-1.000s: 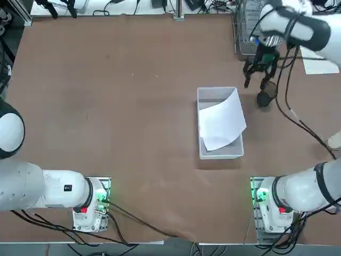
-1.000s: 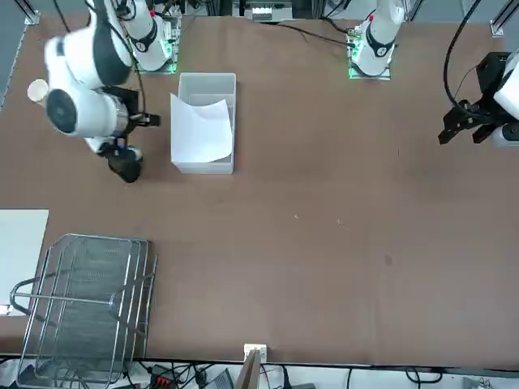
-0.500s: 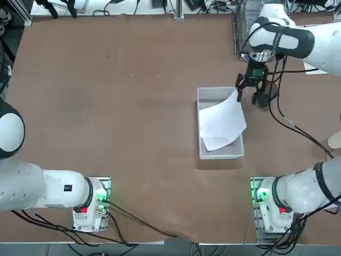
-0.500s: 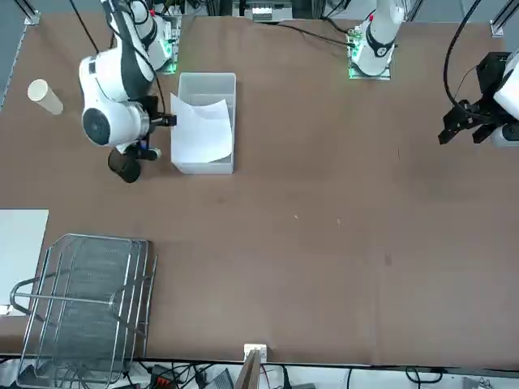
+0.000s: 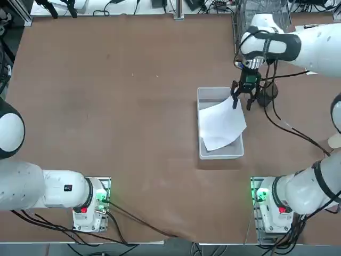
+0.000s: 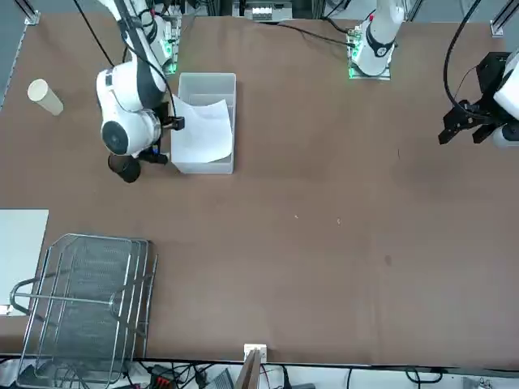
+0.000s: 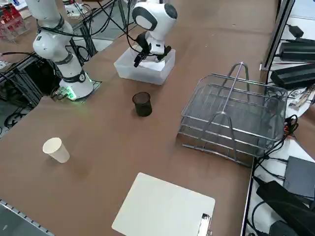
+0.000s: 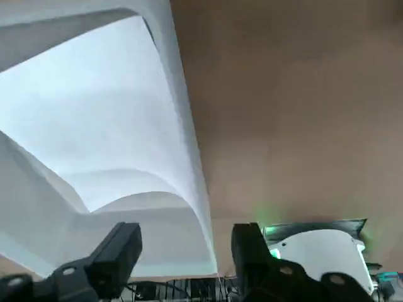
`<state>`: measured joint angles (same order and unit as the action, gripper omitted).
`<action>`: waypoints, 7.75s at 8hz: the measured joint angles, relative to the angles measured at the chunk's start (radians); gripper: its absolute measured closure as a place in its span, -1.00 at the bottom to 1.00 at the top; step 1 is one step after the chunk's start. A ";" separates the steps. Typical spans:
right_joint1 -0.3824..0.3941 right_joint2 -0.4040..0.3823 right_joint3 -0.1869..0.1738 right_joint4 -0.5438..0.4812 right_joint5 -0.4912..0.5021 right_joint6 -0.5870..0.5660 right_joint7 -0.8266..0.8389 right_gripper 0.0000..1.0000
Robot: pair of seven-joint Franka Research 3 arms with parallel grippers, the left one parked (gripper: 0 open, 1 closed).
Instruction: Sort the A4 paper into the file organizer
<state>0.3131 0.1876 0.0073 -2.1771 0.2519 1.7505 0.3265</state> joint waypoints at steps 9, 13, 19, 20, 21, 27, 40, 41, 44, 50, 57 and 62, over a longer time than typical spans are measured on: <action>0.006 0.040 0.000 0.000 0.000 -0.011 0.005 0.41; 0.006 0.039 -0.006 0.014 0.000 -0.072 0.006 0.97; -0.147 -0.010 -0.038 0.435 0.000 -0.379 0.006 0.97; -0.207 -0.017 -0.040 0.533 0.000 -0.407 0.006 0.97; -0.271 -0.018 -0.042 0.618 0.004 -0.416 0.005 0.97; -0.646 0.055 -0.050 0.728 0.398 -0.234 -0.001 0.97; -0.678 0.104 -0.025 0.845 0.647 -0.055 -0.004 0.97; -0.676 0.103 -0.023 0.865 0.647 -0.054 -0.004 0.97; -0.666 0.131 -0.021 0.870 0.647 -0.028 -0.063 0.97; -0.610 0.221 -0.020 0.816 0.620 0.054 -0.130 0.97; -0.629 0.170 -0.051 0.601 0.556 0.101 -0.129 0.97; -0.562 0.202 -0.036 0.552 0.557 0.329 0.104 0.97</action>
<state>-0.2487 0.3892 -0.0286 -1.6255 0.8092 2.0795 0.4306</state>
